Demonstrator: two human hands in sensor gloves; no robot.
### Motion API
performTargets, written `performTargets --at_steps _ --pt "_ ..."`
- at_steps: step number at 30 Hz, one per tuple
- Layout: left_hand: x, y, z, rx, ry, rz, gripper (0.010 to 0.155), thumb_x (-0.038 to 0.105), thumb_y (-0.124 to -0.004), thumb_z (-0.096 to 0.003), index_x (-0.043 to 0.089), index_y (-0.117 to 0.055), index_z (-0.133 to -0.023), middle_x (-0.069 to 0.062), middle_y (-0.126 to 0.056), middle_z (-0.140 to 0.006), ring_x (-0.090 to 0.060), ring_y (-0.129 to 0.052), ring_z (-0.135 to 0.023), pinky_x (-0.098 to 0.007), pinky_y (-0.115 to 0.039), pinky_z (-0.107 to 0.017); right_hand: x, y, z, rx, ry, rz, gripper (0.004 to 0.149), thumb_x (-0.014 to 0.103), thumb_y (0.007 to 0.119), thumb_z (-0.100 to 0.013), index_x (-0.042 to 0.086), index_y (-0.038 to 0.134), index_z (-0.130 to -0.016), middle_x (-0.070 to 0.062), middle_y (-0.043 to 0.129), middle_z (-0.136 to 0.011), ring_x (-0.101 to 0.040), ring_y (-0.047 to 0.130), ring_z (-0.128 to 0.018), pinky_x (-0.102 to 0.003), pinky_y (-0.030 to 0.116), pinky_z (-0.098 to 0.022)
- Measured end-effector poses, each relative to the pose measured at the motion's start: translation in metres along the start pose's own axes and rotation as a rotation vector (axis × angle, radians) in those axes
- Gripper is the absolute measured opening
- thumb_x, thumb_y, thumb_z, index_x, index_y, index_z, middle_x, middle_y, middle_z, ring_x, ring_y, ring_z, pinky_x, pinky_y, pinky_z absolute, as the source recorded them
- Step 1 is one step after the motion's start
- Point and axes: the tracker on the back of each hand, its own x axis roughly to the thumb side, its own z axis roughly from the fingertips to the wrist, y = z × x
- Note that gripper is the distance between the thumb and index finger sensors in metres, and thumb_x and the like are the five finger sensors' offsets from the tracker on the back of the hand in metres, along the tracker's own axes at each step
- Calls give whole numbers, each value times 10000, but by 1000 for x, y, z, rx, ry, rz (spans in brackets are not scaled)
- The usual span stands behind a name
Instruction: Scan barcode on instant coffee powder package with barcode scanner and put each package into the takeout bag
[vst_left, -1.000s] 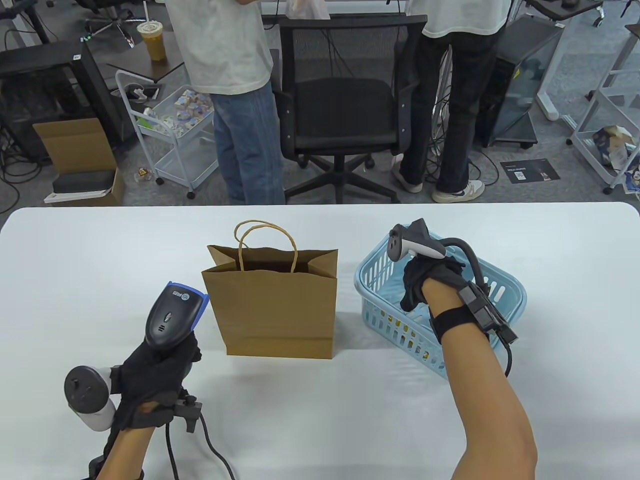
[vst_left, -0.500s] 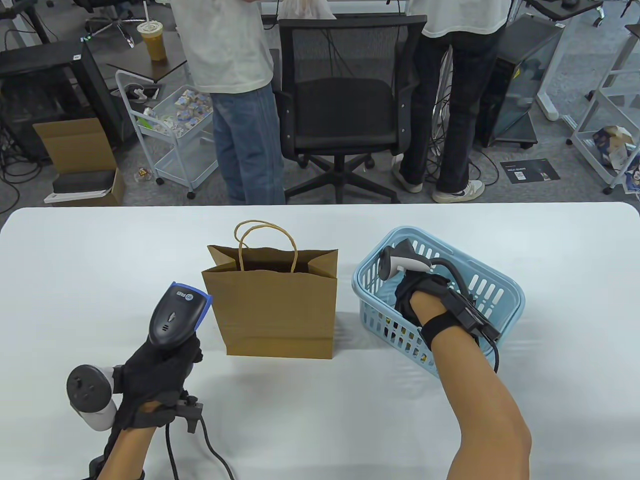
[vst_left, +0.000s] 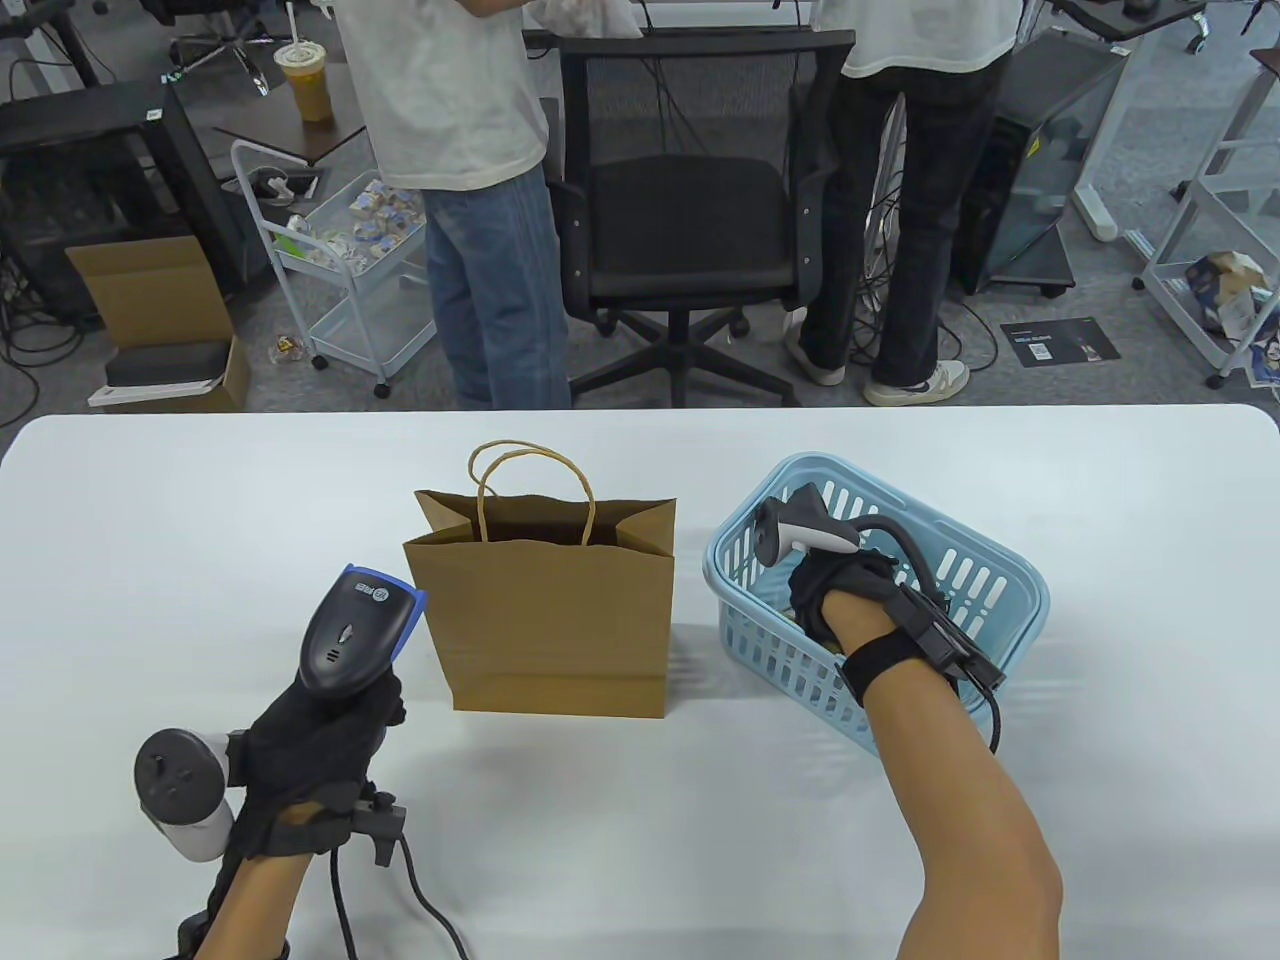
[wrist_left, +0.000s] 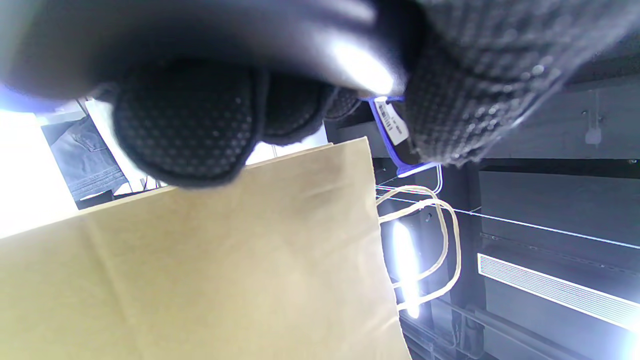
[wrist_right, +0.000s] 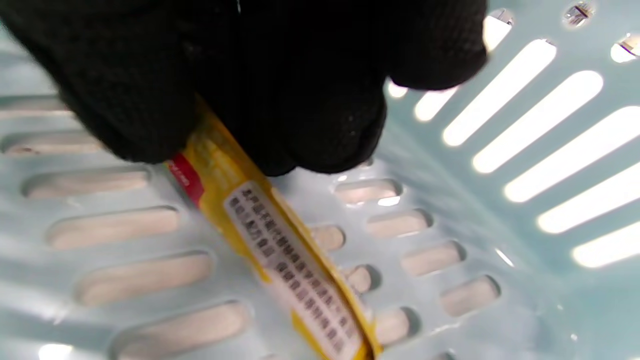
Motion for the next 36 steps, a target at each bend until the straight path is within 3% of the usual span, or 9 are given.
performTargets --at_steps 10,15,21,25,36 --pt "2 3 -1 19 -1 21 666 555 -891 -493 190 -679 -1008 -7 -918 -748 -270 -1068 -468 -506 -820 -518 -15 -27 30 -87 -24 -143 411 496 1011 -378 306 926 -732 -89 1052 -791 -152 1082 -397 -331 866 -297" --pt "2 4 -1 23 -1 23 665 555 -891 -492 191 -681 -1007 -7 -919 -747 -269 -1068 -468 -505 -821 -518 -29 -39 51 -196 -40 -222 331 493 1027 -373 288 939 -617 -80 1082 -730 -114 1081 -293 -302 869 -231" --pt "3 6 -1 27 -9 29 665 556 -890 -493 192 -679 -1007 -8 -918 -748 -269 -1068 -468 -505 -821 -517 -49 -46 71 -213 -58 -400 298 464 1033 -385 237 926 -545 -116 1079 -730 -99 1082 -229 -293 872 -189" --pt "4 7 -1 34 -10 38 665 556 -890 -492 191 -680 -1007 -8 -919 -748 -268 -1068 -469 -505 -821 -517 -54 -51 85 -255 -71 -430 276 422 1048 -382 245 897 -531 -50 1089 -712 -96 1026 -214 -290 858 -215" --pt "5 8 0 31 -23 37 665 556 -890 -493 190 -680 -1007 -9 -920 -746 -269 -1069 -466 -505 -821 -516 -73 -62 122 -564 -85 -631 357 420 1080 -313 314 908 -608 -21 1088 -683 -93 1070 -259 -302 875 -236"
